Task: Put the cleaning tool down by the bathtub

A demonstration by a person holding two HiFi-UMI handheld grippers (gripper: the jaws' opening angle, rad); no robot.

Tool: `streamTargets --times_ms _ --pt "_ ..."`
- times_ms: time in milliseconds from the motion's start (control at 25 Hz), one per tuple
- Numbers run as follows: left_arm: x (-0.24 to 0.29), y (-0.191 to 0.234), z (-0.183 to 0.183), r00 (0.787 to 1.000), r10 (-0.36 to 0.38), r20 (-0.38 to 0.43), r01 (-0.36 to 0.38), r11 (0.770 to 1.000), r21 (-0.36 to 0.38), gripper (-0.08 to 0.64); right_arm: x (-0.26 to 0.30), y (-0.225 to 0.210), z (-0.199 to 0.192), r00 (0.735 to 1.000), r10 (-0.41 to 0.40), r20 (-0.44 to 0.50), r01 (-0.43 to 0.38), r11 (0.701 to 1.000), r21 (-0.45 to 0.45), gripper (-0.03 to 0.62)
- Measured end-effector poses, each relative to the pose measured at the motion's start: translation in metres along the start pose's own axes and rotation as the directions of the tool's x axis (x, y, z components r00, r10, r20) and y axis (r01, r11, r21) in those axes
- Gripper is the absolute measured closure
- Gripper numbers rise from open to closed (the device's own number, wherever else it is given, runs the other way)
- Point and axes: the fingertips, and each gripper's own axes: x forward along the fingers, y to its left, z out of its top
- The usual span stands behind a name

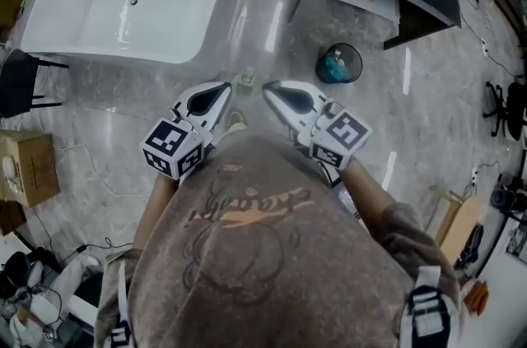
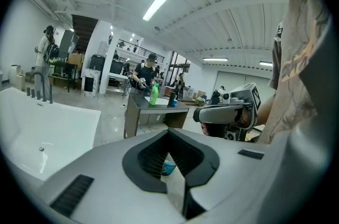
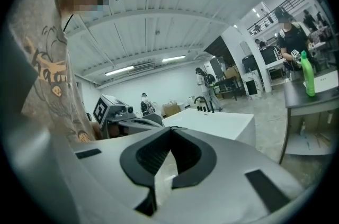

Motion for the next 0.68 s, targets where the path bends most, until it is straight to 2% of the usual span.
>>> streamTargets --times_ms 360,680 --pt "0.0001 -0.0033 -0.0060 0.999 0.028 0.024 -0.028 1.000 0.014 0.558 -0.0005 0.0038 -0.0005 1.000 0.020 -0.010 -0.020 1.000 -0.007 0.594" --pt "0.0029 -0.0044 0.0002 0.996 0.047 0.077 -0.056 0.992 0.109 0.558 0.0033 0.0077 -0.0072 0.998 0.050 -0.035 -0.050 0.999 -0.021 0.594"
